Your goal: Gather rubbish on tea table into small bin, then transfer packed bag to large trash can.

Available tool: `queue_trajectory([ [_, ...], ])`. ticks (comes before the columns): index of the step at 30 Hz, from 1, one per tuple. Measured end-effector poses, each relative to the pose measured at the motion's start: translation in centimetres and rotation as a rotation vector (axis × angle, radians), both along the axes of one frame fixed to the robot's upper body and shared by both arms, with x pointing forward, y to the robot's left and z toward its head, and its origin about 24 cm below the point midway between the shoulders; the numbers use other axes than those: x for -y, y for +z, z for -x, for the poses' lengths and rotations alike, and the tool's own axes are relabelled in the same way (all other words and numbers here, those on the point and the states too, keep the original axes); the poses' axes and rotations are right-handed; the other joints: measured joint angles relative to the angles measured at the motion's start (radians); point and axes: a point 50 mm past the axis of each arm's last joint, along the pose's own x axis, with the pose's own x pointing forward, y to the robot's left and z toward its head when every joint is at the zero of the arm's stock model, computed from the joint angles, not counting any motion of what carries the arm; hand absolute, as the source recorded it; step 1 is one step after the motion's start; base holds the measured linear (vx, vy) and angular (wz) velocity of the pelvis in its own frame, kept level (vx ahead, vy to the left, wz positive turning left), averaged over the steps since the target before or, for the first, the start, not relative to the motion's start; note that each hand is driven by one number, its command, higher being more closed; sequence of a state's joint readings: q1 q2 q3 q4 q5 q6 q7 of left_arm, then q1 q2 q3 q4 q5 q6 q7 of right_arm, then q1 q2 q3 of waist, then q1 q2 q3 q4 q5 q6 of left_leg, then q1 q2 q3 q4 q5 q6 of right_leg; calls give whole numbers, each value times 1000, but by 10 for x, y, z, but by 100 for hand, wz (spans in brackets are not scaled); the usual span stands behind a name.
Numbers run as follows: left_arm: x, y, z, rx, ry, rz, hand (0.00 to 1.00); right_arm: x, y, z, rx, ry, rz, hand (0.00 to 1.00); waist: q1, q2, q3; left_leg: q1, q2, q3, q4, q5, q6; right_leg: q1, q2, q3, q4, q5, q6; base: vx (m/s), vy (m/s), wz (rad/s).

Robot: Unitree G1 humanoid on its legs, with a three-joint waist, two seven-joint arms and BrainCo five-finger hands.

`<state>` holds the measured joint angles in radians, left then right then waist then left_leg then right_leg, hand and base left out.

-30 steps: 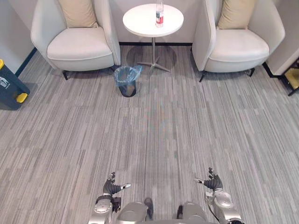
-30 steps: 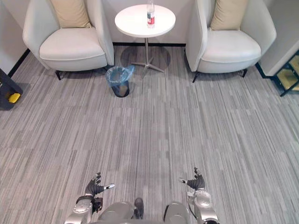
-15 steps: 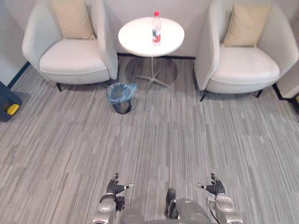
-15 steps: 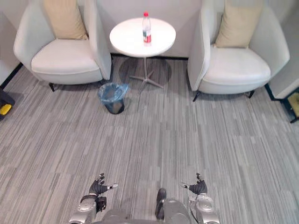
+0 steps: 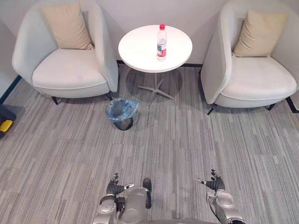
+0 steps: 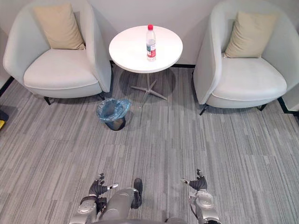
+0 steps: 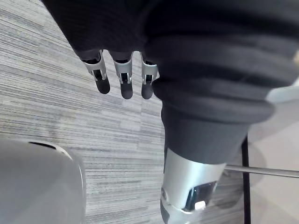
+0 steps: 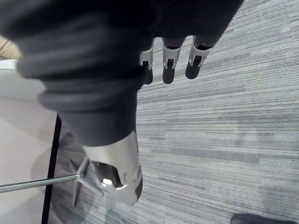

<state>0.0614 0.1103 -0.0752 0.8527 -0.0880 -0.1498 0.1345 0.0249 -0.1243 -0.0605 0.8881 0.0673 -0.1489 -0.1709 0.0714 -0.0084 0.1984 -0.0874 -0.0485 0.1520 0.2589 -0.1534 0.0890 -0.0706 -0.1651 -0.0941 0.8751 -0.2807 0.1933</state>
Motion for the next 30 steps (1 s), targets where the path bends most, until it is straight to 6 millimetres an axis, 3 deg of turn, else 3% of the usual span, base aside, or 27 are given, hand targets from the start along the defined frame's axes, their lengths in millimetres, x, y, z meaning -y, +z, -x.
queue_trajectory([
  [1,-2,0,0,-1,-9,-10,0,0,0,1,-2,0,0,0,-8,-1,0,62,-3,-17,-38,-2,1,-31,1,-41,12,-22,-47,489,36,30],
  [3,-3,4,-8,20,-14,-14,0,2,0,1,-1,0,6,0,-13,2,2,132,11,-32,-93,-2,1,-98,15,-103,-48,-52,-104,446,-30,26],
  [5,-2,5,-12,30,-15,-13,0,3,1,0,0,0,9,0,-33,17,11,179,44,-60,-118,-3,-1,-153,48,-132,-200,-54,-121,393,-96,38],
  [6,-2,6,-15,37,-18,-13,0,3,1,0,1,0,10,0,-44,23,15,200,65,-72,-121,-7,-8,-183,63,-126,-327,-22,-131,380,-150,50],
  [8,-4,6,-14,36,-19,-19,0,3,0,2,-7,-2,8,0,-58,14,16,235,85,-78,-122,-32,-47,-198,73,-112,-555,111,-130,439,-203,43],
  [9,-6,6,-14,33,-21,-25,0,3,-2,6,-16,-5,7,0,-57,-9,16,263,82,-86,-122,-66,-82,-198,68,-78,-658,242,-127,522,-316,34],
  [10,-3,3,-11,11,-18,-17,0,7,-3,9,-26,-9,16,0,-60,-1,12,290,98,-114,-119,-104,-107,-201,78,-70,-605,310,-160,439,-300,24],
  [11,-1,2,-10,7,-19,-12,0,9,-3,10,-32,-11,19,0,-58,9,9,293,119,-121,-117,-108,-113,-210,89,-75,-576,280,-161,507,-370,21],
  [12,-1,1,-9,4,-20,-12,0,8,-2,6,-22,-9,18,0,-60,16,9,283,137,-129,-76,-109,-115,-214,99,-95,-541,229,-186,372,-300,21],
  [14,1,0,-9,0,-15,-5,0,7,-3,7,-24,-19,10,0,-61,29,8,207,171,-158,108,-112,-133,-173,123,-132,-557,200,-200,307,-269,38],
  [15,3,0,-9,3,-6,4,0,5,-3,7,-23,-17,6,0,-62,38,9,145,194,-179,256,-98,-166,-131,140,-153,-579,188,-209,330,-260,44],
  [16,7,1,-10,11,-2,17,0,3,-4,10,-29,-16,1,0,-56,48,11,65,232,-185,465,-57,-223,-63,168,-169,-619,170,-230,408,-265,40],
  [17,9,1,-7,12,0,25,0,0,-3,8,-20,-10,-5,0,-53,53,14,-2,269,-167,627,-65,-217,2,191,-179,-653,160,-247,398,-236,21],
  [20,13,-1,-3,4,2,38,0,-2,0,1,11,-25,-20,0,-38,53,16,-123,290,-74,697,-93,-170,99,202,-178,-725,159,-256,272,-98,-2],
  [23,15,2,-7,21,-1,41,0,1,1,-1,20,-49,-27,0,-15,53,19,-189,244,-32,431,-101,-154,142,184,-171,-756,157,-239,286,52,-10],
  [25,15,1,-6,17,1,44,0,4,1,1,15,-55,-23,0,-1,54,20,-169,182,-39,139,-47,-176,167,159,-151,-756,131,-211,270,145,-13],
  [26,15,1,-5,15,1,44,0,5,2,0,16,-54,-19,0,-2,59,20,-160,172,-40,68,-3,-172,177,157,-147,-757,121,-199,322,203,-30],
  [27,14,-1,-2,6,4,42,0,6,1,1,13,-52,-17,0,4,69,18,-123,163,-30,8,129,-159,197,150,-119,-755,102,-176,352,211,-31],
  [28,12,-2,0,-1,5,36,0,1,1,-1,16,-40,-24,0,2,55,12,-96,138,-11,-10,137,-120,214,128,-95,-762,91,-159,369,207,-30],
  [30,8,0,-3,3,4,23,0,1,2,-4,20,-30,-20,0,2,37,11,-108,115,-2,39,98,-77,217,104,-73,-770,83,-143,400,172,-10],
])
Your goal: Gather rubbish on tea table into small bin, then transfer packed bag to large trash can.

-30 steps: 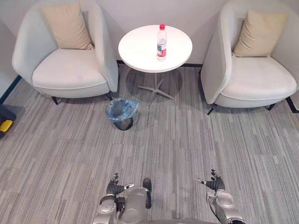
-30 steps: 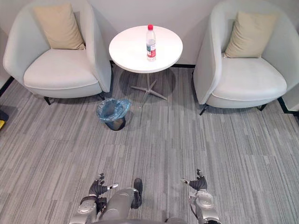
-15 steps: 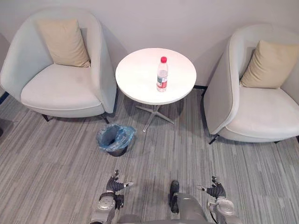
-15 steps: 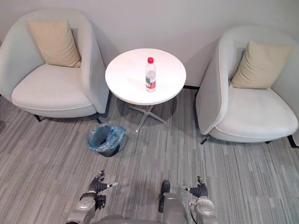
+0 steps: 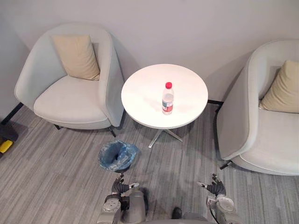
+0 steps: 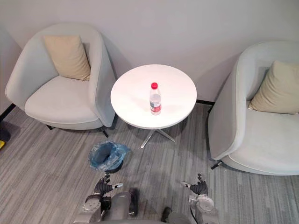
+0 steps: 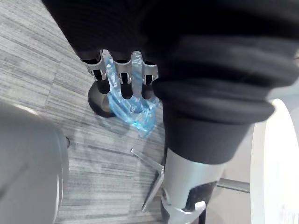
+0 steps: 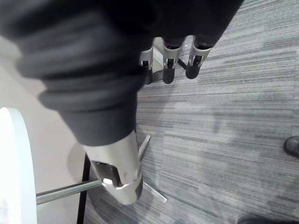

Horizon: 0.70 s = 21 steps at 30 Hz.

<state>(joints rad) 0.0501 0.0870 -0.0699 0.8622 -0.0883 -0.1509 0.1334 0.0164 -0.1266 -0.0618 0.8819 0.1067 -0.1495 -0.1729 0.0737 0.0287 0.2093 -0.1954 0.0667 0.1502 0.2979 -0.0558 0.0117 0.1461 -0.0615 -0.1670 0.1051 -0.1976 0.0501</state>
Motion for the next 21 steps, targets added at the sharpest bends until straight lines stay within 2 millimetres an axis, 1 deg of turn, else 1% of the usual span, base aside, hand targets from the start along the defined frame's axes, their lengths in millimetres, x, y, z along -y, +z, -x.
queue_trajectory([
  [1,0,-1,0,-6,0,-1,0,1,0,-1,1,2,3,0,0,-3,-1,0,-4,19,38,-31,15,3,-14,14,19,-2,8,349,147,-11],
  [2,0,-1,1,-10,0,-1,0,0,1,-3,2,4,2,0,0,-5,-2,7,-10,27,48,-44,21,1,-21,22,41,-8,17,327,146,-20],
  [4,-1,-2,2,-12,0,-1,0,-1,2,-5,7,14,6,0,0,-9,-4,47,-30,47,42,-84,30,-23,-47,56,138,-27,47,278,118,-26],
  [5,-1,-2,2,-14,0,-4,0,-2,3,-8,11,26,13,0,1,-11,-6,78,-44,54,12,-88,32,-57,-65,63,231,-38,64,243,108,-14],
  [6,-2,-2,2,-14,-1,-7,0,-2,3,-10,14,33,16,0,-1,-14,-7,99,-53,55,-10,-88,32,-84,-78,60,295,-40,70,277,110,-7],
  [7,-5,-1,3,-15,-5,-16,0,-3,1,-8,1,39,18,0,-2,-23,-11,143,-70,56,-52,-88,35,-123,-102,57,417,-33,96,240,72,2],
  [8,-8,-1,4,-18,-8,-25,0,-4,-2,-4,-18,39,15,0,-4,-27,-14,179,-75,54,-75,-90,41,-148,-116,54,497,-38,115,297,50,15],
  [9,-11,-1,3,-17,-14,-36,0,-3,-6,4,-46,34,13,0,-6,-29,-18,214,-74,38,-93,-95,49,-168,-118,42,546,-70,96,246,-9,37],
  [10,-11,0,1,-10,-18,-38,0,-3,-8,8,-61,30,13,0,-7,-30,-20,237,-70,14,-113,-95,48,-196,-111,19,551,-98,68,233,-32,49],
  [11,-12,1,-1,-7,-19,-42,0,-2,-8,9,-63,30,14,0,-9,-31,-20,243,-66,-2,-117,-95,48,-212,-105,5,543,-107,56,210,-80,59],
  [12,-13,2,-3,-2,-20,-45,0,-1,-8,10,-65,29,16,0,-20,-30,-21,245,-57,-22,-116,-93,46,-238,-90,2,512,-113,44,186,-126,73],
  [13,-13,2,-3,-2,-20,-47,0,0,-8,10,-64,27,18,0,-35,-29,-22,244,-47,-56,-110,-89,38,-261,-67,12,415,-107,38,181,-138,82],
  [14,-17,1,0,-10,-20,-58,0,-1,-9,13,-70,25,16,0,-34,-41,-29,245,-52,-70,-107,-85,31,-263,-57,32,291,-59,38,189,-137,70],
  [15,-20,1,0,-13,-20,-65,0,-1,-11,17,-79,22,12,0,-30,-68,-42,248,-77,-84,-107,-91,15,-269,-65,57,199,103,13,227,-148,61],
  [16,-12,-5,7,-49,-16,-42,0,6,-12,23,-101,10,27,0,-34,-39,-54,258,-61,-122,-113,-101,-5,-251,-47,38,202,93,3,283,-170,37],
  [17,-7,-8,13,-65,-11,-27,0,8,-12,23,-102,5,32,0,-26,-27,-64,262,-41,-122,-124,-101,-7,-227,-32,33,155,101,-4,236,-144,22],
  [18,-6,-9,15,-71,-9,-23,0,8,-12,21,-97,6,32,0,-28,-20,-67,263,-31,-122,-129,-101,-11,-216,-21,29,132,111,-11,177,-131,-9],
  [19,-5,-10,18,-80,-8,-18,0,7,-11,19,-90,7,30,0,-29,-12,-72,265,-17,-122,-145,-94,-25,-203,-2,28,89,129,-19,118,-124,-9],
  [21,-4,-10,16,-79,-7,-17,0,7,-11,19,-91,4,29,0,-30,-11,-73,269,-2,-124,-163,-88,-33,-185,18,26,40,151,-26,83,-107,-7],
])
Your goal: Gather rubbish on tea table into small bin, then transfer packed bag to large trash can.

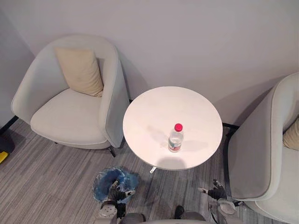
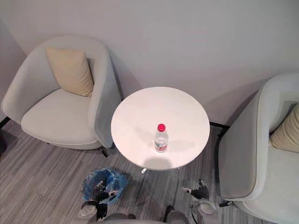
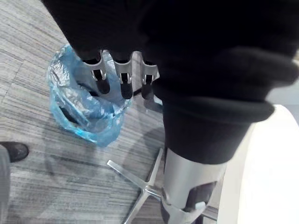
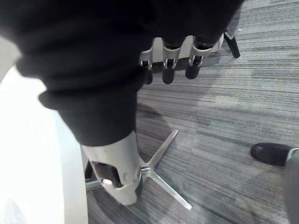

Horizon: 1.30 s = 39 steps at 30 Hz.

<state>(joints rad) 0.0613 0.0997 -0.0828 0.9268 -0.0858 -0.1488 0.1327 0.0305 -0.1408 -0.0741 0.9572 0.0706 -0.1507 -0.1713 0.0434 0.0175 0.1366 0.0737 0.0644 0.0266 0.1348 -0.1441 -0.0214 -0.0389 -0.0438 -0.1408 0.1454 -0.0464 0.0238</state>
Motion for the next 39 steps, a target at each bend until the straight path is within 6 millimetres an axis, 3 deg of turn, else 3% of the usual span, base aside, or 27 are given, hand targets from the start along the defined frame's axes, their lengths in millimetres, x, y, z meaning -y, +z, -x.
queue_trajectory([
  [6,-1,1,-4,4,3,-2,0,4,1,8,6,-12,9,0,-6,-2,-4,11,-3,-24,-25,7,-11,66,10,-14,-132,72,7,-14,10,5],
  [13,-5,-2,5,-19,-1,-14,0,1,27,-20,175,31,38,0,-2,-15,-12,0,-29,-24,-38,10,-9,108,-5,-5,-244,148,21,-95,37,-1],
  [26,-2,4,-3,23,-45,-22,0,-10,84,-57,476,203,142,0,-5,-32,-22,21,-25,-22,-66,25,-18,100,7,6,-245,155,16,-16,-7,-3],
  [39,-5,0,9,-7,-59,-20,0,-25,105,-83,577,310,157,0,-1,-43,-25,-28,-38,-65,-85,47,-10,62,-6,-34,-245,155,16,-37,0,9],
])
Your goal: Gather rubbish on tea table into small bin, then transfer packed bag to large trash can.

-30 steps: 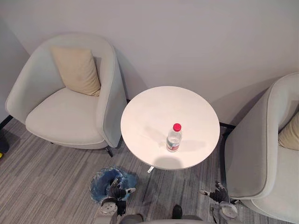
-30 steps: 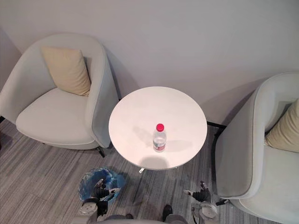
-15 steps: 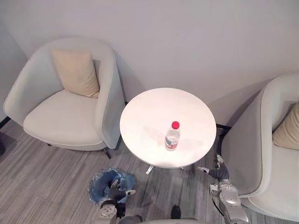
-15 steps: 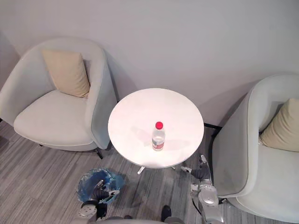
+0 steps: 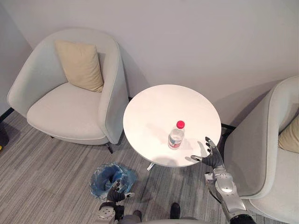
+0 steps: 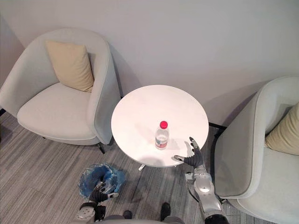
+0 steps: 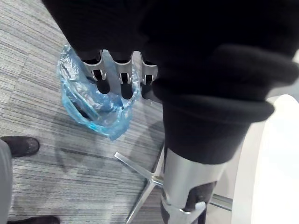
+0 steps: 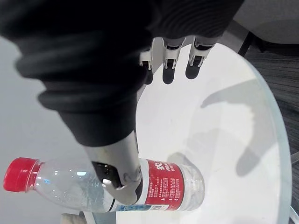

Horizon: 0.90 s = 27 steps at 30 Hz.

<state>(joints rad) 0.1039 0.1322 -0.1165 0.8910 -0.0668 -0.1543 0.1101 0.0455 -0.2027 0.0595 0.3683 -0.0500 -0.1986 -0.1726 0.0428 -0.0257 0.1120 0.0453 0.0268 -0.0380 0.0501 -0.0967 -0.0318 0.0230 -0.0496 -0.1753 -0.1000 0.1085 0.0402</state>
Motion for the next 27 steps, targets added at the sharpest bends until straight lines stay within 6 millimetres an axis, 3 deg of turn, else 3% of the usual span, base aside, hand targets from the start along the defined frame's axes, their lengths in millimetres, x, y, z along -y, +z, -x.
queue_trajectory([
  [6,-1,-1,6,-10,5,0,0,-10,8,-14,34,42,4,0,2,-2,3,-21,-6,-13,1,3,5,-15,-5,-13,0,0,0,-21,5,7],
  [12,0,2,1,16,4,2,0,-18,6,-24,26,56,9,0,28,-11,19,-43,-10,-26,4,5,8,-31,-8,-23,0,0,0,-15,6,7],
  [21,2,3,-5,33,10,13,0,-28,19,-48,66,57,-4,0,34,6,64,-104,-25,-48,29,9,12,-65,-22,-49,1,2,4,-26,9,9],
  [22,2,4,-5,35,11,14,0,-28,20,-50,70,57,-7,100,34,7,68,-107,-26,-49,31,9,12,-68,-23,-50,1,3,4,-28,14,4],
  [27,2,7,-11,65,25,28,0,-29,28,-63,95,25,-20,100,56,12,97,-133,-28,-66,36,9,12,-84,-24,-66,1,3,5,-13,1,8],
])
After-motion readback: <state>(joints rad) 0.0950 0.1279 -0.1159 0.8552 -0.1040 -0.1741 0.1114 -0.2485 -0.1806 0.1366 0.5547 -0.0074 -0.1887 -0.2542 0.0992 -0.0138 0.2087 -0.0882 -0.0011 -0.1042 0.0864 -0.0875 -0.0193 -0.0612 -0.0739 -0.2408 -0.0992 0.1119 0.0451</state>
